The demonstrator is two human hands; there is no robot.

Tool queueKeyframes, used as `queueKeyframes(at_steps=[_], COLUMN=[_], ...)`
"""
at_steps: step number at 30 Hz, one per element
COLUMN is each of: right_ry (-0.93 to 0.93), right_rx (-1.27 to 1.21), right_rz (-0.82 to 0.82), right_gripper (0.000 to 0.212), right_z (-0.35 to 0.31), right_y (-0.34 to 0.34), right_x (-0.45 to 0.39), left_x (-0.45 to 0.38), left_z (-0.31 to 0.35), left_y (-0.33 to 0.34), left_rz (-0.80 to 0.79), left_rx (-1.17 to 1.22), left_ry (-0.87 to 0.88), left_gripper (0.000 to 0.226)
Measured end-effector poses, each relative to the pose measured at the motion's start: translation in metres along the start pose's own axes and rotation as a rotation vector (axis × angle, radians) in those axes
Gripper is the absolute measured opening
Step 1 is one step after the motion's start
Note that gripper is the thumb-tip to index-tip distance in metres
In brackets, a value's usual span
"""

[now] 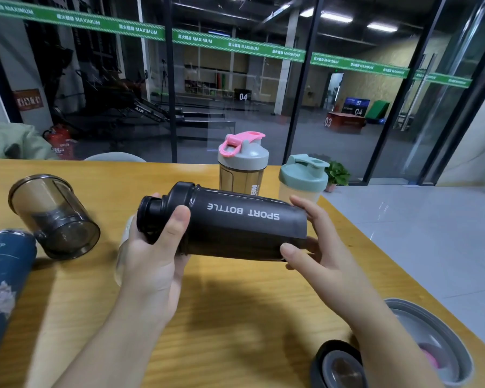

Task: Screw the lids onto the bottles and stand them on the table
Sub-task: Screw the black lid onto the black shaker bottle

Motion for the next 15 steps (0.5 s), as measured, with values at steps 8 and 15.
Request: queueKeyframes(at_steps=[8, 15], right_ry=[-0.025, 0.169], right_rx=[-0.063, -0.083], right_rz=[0.043, 0.143], right_gripper=[0.05, 0.043], right_z=[0.007, 0.011], right_y=[0.001, -0.005], right_x=[-0.004, -0.007], left_x=[-0.001, 0.006], left_z=[0.0, -0.002], left_y=[0.0, 0.009], left_rz=[-0.041, -0.158], left_rx=[0.012, 0.02], left_ry=[-0.007, -0.059], left_gripper=[0.091, 0.099])
Point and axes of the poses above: each hand's wrist, its own x-axis away from the middle knuckle, its own y-axis out of the palm, z = x × y, the point moved 3 cm from there along -x, towards the middle knuckle, and after that the axes turned 12 degrees about x, right-handed, at the moved point
